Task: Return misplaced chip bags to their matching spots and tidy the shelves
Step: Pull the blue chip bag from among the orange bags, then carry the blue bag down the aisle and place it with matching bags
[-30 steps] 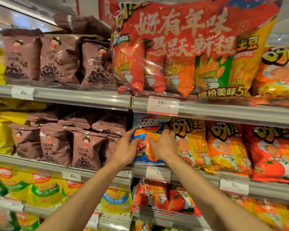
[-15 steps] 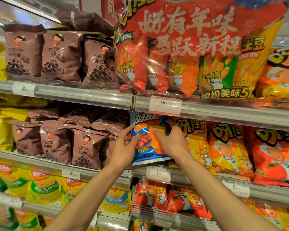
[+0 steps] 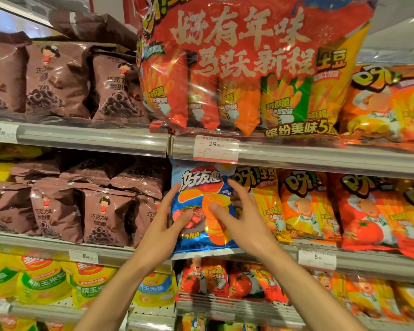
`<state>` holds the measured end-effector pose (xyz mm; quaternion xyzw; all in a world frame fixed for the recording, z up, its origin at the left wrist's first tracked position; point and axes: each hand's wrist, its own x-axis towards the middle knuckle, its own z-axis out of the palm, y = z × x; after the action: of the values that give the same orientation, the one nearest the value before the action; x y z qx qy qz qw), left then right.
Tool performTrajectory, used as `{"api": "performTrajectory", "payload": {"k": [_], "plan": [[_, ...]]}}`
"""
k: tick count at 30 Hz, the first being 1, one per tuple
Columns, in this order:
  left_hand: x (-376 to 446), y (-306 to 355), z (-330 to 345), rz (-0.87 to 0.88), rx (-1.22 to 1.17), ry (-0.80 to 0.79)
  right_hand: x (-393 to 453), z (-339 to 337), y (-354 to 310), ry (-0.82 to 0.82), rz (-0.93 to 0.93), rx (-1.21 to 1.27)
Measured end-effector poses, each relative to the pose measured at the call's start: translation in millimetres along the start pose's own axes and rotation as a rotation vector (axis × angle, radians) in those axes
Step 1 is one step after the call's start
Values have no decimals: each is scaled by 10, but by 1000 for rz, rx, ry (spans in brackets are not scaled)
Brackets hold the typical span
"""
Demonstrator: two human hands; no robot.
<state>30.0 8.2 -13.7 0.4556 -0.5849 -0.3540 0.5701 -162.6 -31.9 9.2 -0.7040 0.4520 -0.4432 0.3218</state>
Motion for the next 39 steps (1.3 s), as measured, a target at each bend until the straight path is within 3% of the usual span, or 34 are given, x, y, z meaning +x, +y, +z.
{"api": "performTrajectory", "payload": {"k": [8,21,29,39], "plan": [[-259,-4,19,28,-140,-86,-385,-356,-32,-341,-2,113],[-494,99,783,4,-249,-321,-1123,-1062,184,-208,88,169],[-812,349,2019,-62,-327,-414,-1871,-2102,515,-80,113,171],[-1290,608,4354,-87,-435,-496,-2864,-4047,1157,114,166,180]]}}
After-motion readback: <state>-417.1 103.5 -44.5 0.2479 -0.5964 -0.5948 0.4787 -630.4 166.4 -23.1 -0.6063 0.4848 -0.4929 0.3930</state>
